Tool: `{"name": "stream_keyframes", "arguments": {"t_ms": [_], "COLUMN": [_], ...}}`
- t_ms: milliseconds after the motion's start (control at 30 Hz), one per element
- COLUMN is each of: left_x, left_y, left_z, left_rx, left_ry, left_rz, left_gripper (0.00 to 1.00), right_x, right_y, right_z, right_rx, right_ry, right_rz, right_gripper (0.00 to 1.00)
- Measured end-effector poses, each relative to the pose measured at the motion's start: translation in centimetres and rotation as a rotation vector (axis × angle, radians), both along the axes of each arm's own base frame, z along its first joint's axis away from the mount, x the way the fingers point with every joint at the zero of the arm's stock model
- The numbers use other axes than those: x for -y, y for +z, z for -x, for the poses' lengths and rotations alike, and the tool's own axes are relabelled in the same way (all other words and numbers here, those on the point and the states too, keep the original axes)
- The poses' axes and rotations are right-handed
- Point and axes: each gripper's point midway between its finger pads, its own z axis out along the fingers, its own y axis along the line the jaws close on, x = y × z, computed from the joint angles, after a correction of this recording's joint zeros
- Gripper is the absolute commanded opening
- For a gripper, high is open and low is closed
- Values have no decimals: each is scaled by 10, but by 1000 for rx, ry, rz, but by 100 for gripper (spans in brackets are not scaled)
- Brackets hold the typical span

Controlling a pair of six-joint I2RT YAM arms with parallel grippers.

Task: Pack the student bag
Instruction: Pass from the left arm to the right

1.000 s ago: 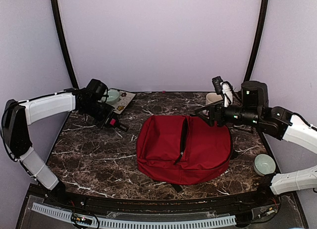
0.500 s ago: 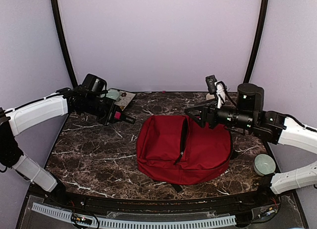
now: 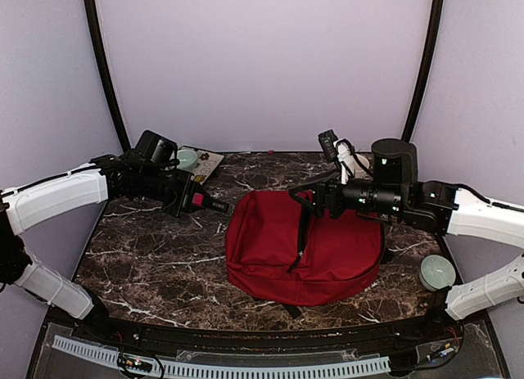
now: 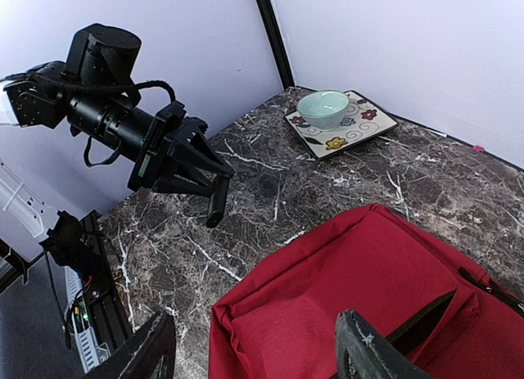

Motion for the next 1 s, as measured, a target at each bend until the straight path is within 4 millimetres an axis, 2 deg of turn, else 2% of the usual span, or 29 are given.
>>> {"name": "stream_keyframes", "arguments": {"t_ms": [233,700,867,1000], "left_x": [35,103,119,131], "left_y": [9,-1,8,23], "left_z": [9,13,11,5], "left_rx": [40,54,86,136], "left_ry": [-42,-81,-86,-87], "left_rz": [83,170,200,243], "left_gripper": [0,0,0,0], "right_x": [-1,0,-3,-9], "right_y": [1,3,0,-9], "right_z": [0,-2,-3,-12], "right_rx": [10,22,9,-29], "right_ry": [3,-7,-4,-35], "right_rz": [4,2,6,38], "right_gripper": [68,69,68,66]}}
